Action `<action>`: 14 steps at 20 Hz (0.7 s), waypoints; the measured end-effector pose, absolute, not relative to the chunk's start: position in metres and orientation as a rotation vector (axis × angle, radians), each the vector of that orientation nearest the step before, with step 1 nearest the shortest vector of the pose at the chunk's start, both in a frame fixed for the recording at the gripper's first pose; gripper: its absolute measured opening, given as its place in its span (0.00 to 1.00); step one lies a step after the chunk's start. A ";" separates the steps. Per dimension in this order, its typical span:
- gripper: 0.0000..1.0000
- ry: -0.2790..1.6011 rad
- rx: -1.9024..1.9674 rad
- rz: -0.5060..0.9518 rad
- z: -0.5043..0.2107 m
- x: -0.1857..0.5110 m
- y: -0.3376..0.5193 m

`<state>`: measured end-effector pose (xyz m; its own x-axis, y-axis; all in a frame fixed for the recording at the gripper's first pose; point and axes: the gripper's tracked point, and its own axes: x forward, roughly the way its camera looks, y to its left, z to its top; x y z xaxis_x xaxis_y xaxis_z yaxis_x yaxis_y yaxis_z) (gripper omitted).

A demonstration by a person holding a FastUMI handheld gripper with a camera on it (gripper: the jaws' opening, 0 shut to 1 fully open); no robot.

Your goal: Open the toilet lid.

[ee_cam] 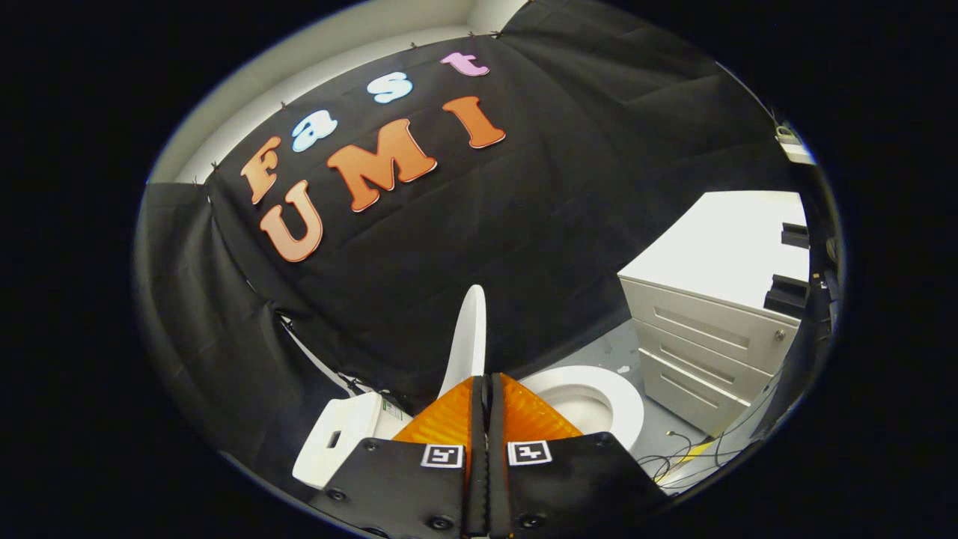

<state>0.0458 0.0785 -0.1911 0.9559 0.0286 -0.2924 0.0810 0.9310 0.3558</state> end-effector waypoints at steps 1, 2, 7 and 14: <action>0.08 0.301 0.331 -0.028 -0.191 0.045 0.083; 0.08 0.297 0.303 -0.024 -0.186 0.044 0.088; 0.08 0.273 0.286 0.028 -0.166 0.046 0.125; 0.08 0.255 0.237 0.113 -0.142 0.040 0.183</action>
